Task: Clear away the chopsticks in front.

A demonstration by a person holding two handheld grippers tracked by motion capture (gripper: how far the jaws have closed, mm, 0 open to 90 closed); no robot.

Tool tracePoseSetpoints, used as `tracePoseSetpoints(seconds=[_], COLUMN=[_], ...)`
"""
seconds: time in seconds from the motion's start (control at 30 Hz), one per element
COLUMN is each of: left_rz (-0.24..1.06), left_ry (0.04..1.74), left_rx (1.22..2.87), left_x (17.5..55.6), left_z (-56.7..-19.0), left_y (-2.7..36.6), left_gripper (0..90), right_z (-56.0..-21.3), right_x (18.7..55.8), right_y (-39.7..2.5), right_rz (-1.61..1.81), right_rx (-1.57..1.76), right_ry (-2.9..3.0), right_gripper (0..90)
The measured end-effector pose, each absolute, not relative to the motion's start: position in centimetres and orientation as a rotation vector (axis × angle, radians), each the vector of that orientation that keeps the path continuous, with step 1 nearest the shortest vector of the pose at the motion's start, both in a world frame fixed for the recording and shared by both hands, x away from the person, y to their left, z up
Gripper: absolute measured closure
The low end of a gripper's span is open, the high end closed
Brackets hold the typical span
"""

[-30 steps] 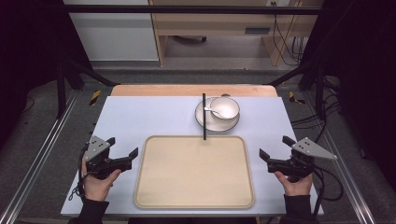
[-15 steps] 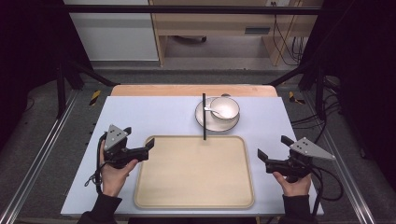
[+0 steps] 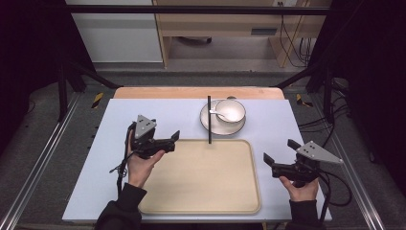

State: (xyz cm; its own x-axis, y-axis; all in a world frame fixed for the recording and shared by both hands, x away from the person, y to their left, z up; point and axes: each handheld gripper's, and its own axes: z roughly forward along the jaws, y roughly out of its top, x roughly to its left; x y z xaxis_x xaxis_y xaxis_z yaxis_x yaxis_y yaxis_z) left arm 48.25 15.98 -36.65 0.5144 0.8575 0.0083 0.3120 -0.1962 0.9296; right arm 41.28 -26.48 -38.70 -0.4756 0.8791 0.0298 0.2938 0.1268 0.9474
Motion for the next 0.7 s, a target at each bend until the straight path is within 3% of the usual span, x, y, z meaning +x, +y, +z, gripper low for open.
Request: tracePoseSetpoints(seconds=[0.7], left_rz=[0.667], left_ry=[0.95], left_rx=[1.859], left_x=[53.6], left_z=[-38.8], left_y=[9.9], left_gripper=[10.8], right_z=[-38.8], right_x=[41.5], right_y=[-26.0], right_rz=[1.356], right_rx=[1.119], right_ry=[1.865], right_gripper=[1.9])
